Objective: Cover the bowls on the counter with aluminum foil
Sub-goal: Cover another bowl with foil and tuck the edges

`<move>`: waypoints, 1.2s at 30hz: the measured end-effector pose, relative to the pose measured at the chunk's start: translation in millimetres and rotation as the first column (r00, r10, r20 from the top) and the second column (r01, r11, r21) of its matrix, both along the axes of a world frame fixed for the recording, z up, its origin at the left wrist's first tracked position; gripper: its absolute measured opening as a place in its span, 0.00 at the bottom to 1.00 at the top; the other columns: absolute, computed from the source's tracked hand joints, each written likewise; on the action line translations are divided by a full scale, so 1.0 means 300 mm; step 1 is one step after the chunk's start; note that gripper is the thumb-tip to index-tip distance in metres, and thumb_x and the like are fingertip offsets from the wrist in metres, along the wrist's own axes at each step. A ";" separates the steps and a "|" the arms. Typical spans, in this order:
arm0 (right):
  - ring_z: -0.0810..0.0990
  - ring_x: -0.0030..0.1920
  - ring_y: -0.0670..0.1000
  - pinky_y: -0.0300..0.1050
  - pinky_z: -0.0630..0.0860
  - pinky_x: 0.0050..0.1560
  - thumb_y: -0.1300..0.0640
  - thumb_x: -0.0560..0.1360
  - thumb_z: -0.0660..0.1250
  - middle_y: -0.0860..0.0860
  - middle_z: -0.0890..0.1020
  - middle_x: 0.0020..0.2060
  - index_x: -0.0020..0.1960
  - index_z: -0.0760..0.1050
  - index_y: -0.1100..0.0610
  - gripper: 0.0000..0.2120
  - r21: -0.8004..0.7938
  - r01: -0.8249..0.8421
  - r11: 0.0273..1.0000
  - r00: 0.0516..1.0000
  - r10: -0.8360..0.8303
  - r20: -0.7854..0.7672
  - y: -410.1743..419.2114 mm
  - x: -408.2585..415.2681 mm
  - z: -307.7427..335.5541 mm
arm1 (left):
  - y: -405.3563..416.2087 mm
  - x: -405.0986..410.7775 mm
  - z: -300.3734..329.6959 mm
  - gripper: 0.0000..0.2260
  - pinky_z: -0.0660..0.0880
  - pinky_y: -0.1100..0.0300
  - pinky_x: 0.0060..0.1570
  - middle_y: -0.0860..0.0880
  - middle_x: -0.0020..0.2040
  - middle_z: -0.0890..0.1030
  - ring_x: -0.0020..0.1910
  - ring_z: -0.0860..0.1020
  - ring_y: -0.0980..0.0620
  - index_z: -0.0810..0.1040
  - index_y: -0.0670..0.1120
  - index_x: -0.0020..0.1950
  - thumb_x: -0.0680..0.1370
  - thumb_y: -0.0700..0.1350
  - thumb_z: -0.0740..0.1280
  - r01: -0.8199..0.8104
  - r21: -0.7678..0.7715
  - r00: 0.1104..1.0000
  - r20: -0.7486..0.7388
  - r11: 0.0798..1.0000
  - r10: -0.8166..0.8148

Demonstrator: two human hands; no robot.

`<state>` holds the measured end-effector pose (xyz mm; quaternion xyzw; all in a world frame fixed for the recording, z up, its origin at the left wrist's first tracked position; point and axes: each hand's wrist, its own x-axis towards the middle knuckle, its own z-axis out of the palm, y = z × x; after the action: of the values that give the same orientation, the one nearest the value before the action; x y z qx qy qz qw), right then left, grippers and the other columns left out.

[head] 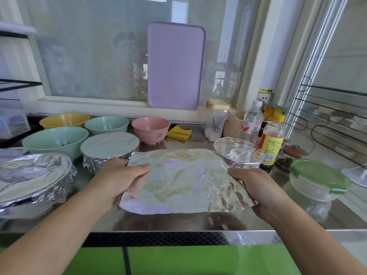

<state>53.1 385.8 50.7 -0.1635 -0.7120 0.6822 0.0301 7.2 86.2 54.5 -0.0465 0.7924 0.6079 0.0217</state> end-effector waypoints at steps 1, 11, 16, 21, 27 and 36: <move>0.81 0.50 0.78 0.64 0.76 0.50 0.51 0.69 0.76 0.72 0.82 0.53 0.59 0.76 0.72 0.29 0.015 0.000 1.000 1.000 0.000 -0.003 0.004 -0.001 -0.009 | -0.002 -0.001 0.004 0.18 0.68 0.61 0.33 0.45 0.29 0.78 0.26 0.74 0.50 0.80 0.39 0.32 0.79 0.47 0.74 -0.044 -0.028 0.999 -0.008 0.999 0.044; 0.76 0.31 0.57 0.51 0.72 0.36 0.50 0.80 0.64 0.57 0.79 0.29 0.41 0.74 0.68 0.20 0.738 0.156 0.657 0.988 -0.091 -0.128 0.002 0.049 0.082 | 0.071 0.067 0.127 0.17 0.67 0.54 0.69 0.54 0.70 0.69 0.70 0.67 0.51 0.70 0.50 0.71 0.84 0.52 0.62 -0.167 -0.741 0.827 -0.465 0.650 -0.317; 0.82 0.48 0.56 0.57 0.81 0.51 0.54 0.84 0.58 0.53 0.83 0.50 0.54 0.79 0.57 0.12 0.931 0.100 0.352 0.937 0.281 -0.207 -0.119 -0.020 0.141 | 0.207 -0.030 0.091 0.16 0.66 0.54 0.65 0.48 0.68 0.71 0.69 0.69 0.48 0.70 0.46 0.68 0.87 0.53 0.51 0.157 -0.903 0.809 -0.115 0.401 -0.576; 0.73 0.72 0.59 0.58 0.71 0.73 0.52 0.86 0.51 0.56 0.76 0.71 0.73 0.74 0.59 0.22 0.972 -0.126 0.196 0.837 0.548 -0.002 -0.215 -0.192 0.027 | 0.232 -0.092 -0.024 0.27 0.60 0.49 0.77 0.44 0.78 0.64 0.77 0.62 0.46 0.59 0.45 0.81 0.85 0.53 0.41 0.125 -0.959 0.806 -0.050 0.253 -0.589; 0.74 0.66 0.64 0.62 0.71 0.67 0.53 0.84 0.41 0.60 0.78 0.63 0.63 0.78 0.64 0.28 1.000 -0.028 -0.014 0.811 0.584 0.031 -0.206 -0.235 -0.056 | 0.222 -0.108 -0.076 0.44 0.51 0.48 0.82 0.47 0.86 0.49 0.84 0.49 0.48 0.46 0.44 0.86 0.71 0.57 0.26 0.090 -0.968 0.779 -0.078 0.234 -0.622; 0.77 0.65 0.66 0.64 0.77 0.63 0.55 0.85 0.47 0.62 0.80 0.63 0.63 0.78 0.66 0.25 0.998 -0.056 -0.005 0.836 0.546 0.050 -0.215 -0.206 -0.043 | 0.222 -0.117 -0.098 0.40 0.51 0.48 0.81 0.47 0.86 0.52 0.84 0.50 0.48 0.51 0.45 0.86 0.75 0.57 0.29 0.060 -0.947 0.780 -0.153 0.316 -0.607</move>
<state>-8.7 321.3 37.7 0.1904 -0.9754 0.0219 0.1093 -27.8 152.8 25.1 0.2764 0.9569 0.0449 -0.0763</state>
